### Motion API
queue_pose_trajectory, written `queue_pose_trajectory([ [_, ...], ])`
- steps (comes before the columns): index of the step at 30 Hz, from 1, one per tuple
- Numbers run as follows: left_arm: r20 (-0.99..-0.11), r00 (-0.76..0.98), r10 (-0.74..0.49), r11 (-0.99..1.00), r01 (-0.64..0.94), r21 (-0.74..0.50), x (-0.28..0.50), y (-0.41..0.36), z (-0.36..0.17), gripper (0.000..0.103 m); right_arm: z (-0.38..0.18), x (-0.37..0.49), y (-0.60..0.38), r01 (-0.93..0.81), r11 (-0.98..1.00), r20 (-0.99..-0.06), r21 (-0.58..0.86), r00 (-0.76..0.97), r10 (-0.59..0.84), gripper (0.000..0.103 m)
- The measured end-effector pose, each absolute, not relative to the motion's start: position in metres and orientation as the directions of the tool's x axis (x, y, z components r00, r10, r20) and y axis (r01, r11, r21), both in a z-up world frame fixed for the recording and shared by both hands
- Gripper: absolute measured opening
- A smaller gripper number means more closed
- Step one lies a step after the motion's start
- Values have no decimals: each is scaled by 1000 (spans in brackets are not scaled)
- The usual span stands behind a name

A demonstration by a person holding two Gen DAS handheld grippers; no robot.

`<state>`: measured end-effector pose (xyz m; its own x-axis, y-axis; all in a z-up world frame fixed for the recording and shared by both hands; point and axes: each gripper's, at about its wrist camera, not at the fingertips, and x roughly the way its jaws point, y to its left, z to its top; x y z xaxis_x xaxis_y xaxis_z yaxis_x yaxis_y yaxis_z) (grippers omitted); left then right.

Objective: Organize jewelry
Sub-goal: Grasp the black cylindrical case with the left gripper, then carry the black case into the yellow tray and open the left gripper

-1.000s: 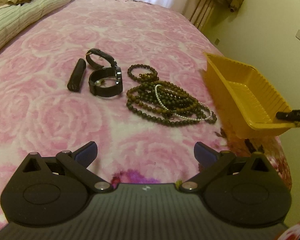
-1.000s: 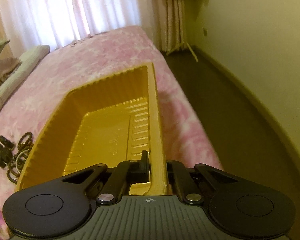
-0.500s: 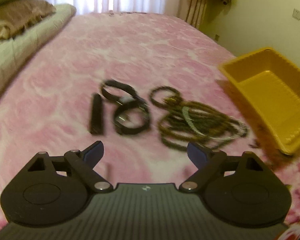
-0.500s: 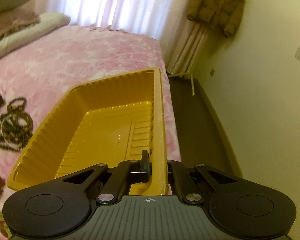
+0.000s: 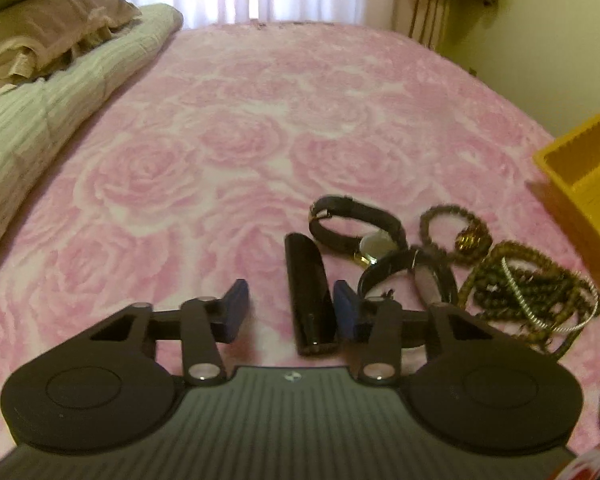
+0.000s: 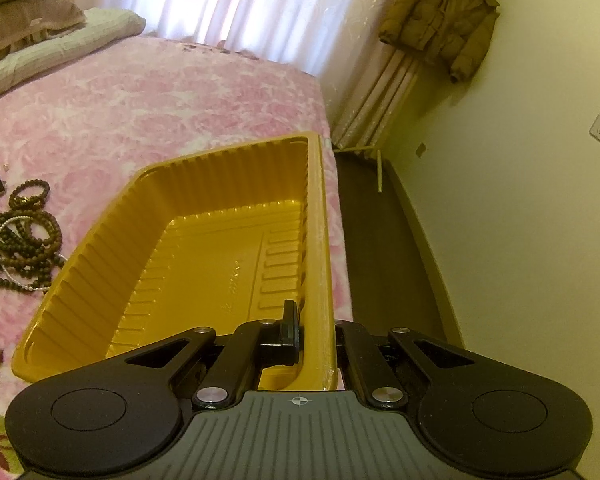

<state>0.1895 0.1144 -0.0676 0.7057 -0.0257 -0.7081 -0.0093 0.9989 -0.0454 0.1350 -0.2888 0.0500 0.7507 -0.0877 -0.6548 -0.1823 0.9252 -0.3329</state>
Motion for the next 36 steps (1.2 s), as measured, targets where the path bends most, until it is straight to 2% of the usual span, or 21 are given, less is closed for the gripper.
queue_pose_trajectory([
  [4,-706,708,-19,1000,9,-17,188,111,-73,32,50,136,-288,-179,925,-654,-335,751,-92,3],
  [5,-705,709,-16,1000,13,-10,186,109,-72,22,50,136,-288,-180,925,-655,-334,750,-91,3],
  [6,-704,710,-10,1000,12,-1,185,107,-72,20,50,136,-288,-180,925,-656,-334,749,-91,3],
  [12,-706,708,7,1000,14,24,163,104,-56,20,48,130,-283,-199,912,-648,-357,757,-88,3],
  [18,-689,724,-28,1000,25,-15,134,93,-27,20,52,117,-281,-218,898,-638,-382,765,-86,2],
  [21,-672,735,-91,996,73,-55,126,75,-11,20,55,111,-286,-217,903,-645,-370,760,-82,2],
  [29,-625,692,-361,932,290,-217,132,-17,16,20,56,92,-282,-259,895,-680,-364,730,-65,3],
  [36,-638,621,-456,881,419,-221,143,-94,11,20,59,92,-285,-296,885,-715,-360,696,-58,3],
])
